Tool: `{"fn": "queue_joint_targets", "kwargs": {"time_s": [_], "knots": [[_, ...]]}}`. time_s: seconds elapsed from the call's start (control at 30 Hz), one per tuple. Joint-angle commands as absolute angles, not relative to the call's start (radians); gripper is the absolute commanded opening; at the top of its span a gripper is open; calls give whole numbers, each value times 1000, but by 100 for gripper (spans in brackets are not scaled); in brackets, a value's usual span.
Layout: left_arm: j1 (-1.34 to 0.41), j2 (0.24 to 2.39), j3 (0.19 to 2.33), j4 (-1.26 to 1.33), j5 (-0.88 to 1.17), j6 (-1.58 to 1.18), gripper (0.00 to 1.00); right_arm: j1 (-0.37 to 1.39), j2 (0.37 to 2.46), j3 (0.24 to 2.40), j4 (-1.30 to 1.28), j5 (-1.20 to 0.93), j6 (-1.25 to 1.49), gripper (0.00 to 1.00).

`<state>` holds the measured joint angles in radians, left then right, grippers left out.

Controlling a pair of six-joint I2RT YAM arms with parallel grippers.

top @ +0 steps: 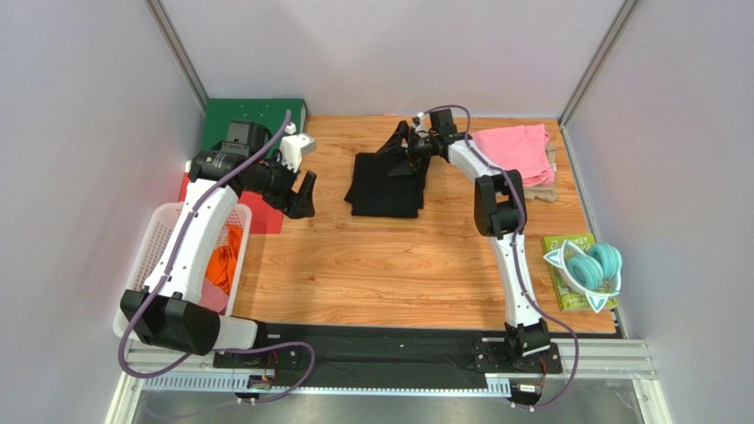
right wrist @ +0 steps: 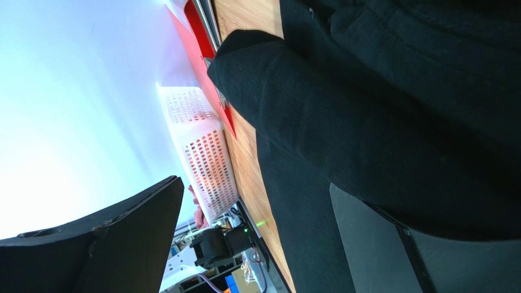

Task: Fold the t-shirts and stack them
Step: Put the neatly folded tshirt into the corner of the board with the right arm

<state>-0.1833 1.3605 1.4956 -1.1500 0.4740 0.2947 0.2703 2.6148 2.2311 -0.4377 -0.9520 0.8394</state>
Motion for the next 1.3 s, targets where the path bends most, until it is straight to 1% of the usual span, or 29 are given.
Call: {"fn": "queue_joint_targets", "kwargs": {"time_s": [0.0,0.13,0.17,0.3,0.43,0.53,0.73,0.87,1.13,1.27], "knots": [[-179,1310,1445,-1161,495,331,86,261,2459,2174,-428,-973,741,100],[-179,1275,1434,-1186,485,336,85,236,2312,2134,-636,-778,563,100],[-179,1260,1433,-1189,483,337,85,212,2266,2088,-640,-726,557,100],[-179,1233,1416,-1198,468,345,86,138,2233,1988,-624,-703,563,100],[-181,1224,1401,-1201,462,348,85,91,2278,1976,-641,-658,552,100],[-179,1218,1397,-1203,465,345,86,77,2373,2043,-690,-640,534,100],[-179,1218,1388,-1207,462,348,85,60,2489,2141,-718,-646,531,100],[-179,1224,1382,-1198,468,344,85,60,2528,2172,-721,-644,535,100],[-179,1246,1388,-1189,492,339,85,86,2549,2131,-695,-676,522,100],[-181,1255,1391,-1190,502,336,85,120,2559,2125,-660,-725,520,100]]}}
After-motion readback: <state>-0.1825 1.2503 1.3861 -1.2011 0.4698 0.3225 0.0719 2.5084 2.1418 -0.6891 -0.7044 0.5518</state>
